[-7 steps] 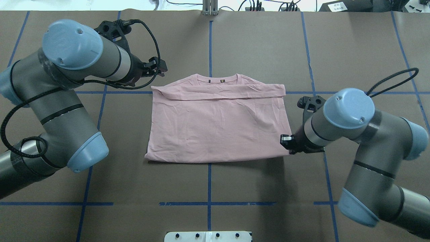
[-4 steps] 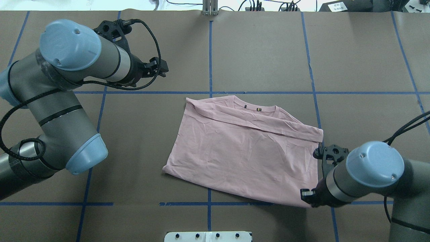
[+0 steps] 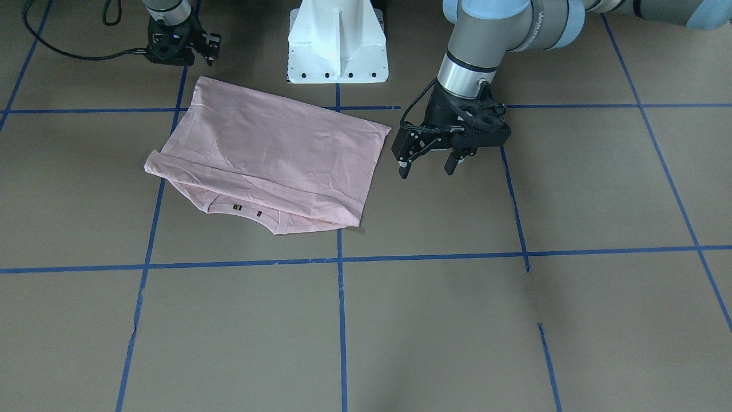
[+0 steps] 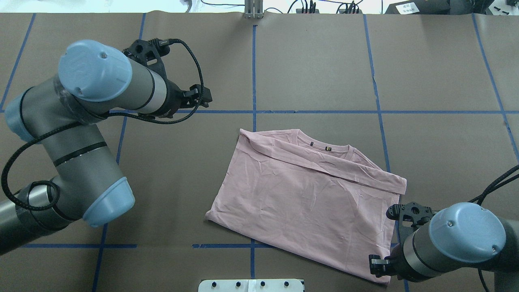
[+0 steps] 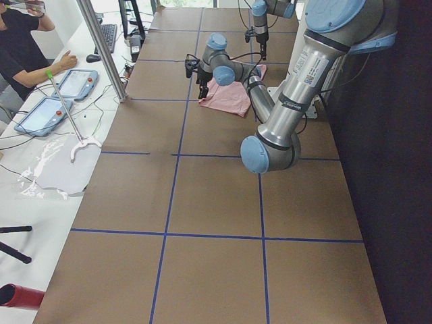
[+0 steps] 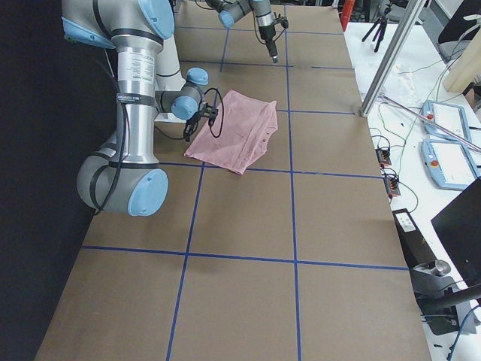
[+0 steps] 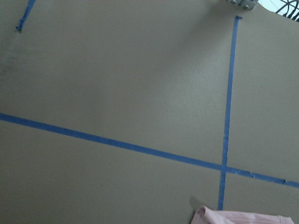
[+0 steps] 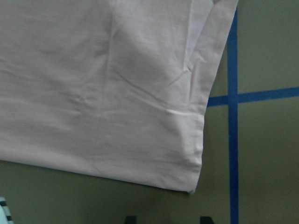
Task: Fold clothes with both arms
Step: 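Drag the folded shirt with the right gripper toward the robot, then grasp the shirt's corner nearest the left gripper while the right gripper holds its corner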
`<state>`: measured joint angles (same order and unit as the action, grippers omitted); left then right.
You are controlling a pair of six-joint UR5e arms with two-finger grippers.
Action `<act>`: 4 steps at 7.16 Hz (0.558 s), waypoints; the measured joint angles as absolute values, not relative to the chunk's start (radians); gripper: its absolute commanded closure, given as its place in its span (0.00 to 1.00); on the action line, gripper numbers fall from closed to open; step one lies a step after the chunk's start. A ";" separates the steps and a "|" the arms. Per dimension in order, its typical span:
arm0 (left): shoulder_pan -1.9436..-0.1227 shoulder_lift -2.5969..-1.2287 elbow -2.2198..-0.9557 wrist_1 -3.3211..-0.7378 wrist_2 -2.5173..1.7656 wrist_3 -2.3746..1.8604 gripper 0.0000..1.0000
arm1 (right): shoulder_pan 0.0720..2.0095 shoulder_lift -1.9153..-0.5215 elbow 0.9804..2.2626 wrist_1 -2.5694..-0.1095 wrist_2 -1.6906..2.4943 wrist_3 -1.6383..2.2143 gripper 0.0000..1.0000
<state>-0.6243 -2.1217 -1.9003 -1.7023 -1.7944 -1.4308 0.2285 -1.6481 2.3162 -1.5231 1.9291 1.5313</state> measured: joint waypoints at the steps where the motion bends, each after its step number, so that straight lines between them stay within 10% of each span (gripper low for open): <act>1: -0.551 -2.117 -1.904 -1.701 -1.789 -1.501 0.00 | 0.257 -1.614 2.325 -1.521 1.898 1.543 0.00; 4: -0.369 -2.109 -1.881 -1.659 -1.740 -1.748 0.02 | 0.405 -1.497 2.326 -1.513 1.855 1.550 0.00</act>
<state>-0.3685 -2.1092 -1.8812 -1.6587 -1.7402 -1.7481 0.4052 -1.4968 2.3257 -1.5127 1.8548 1.5500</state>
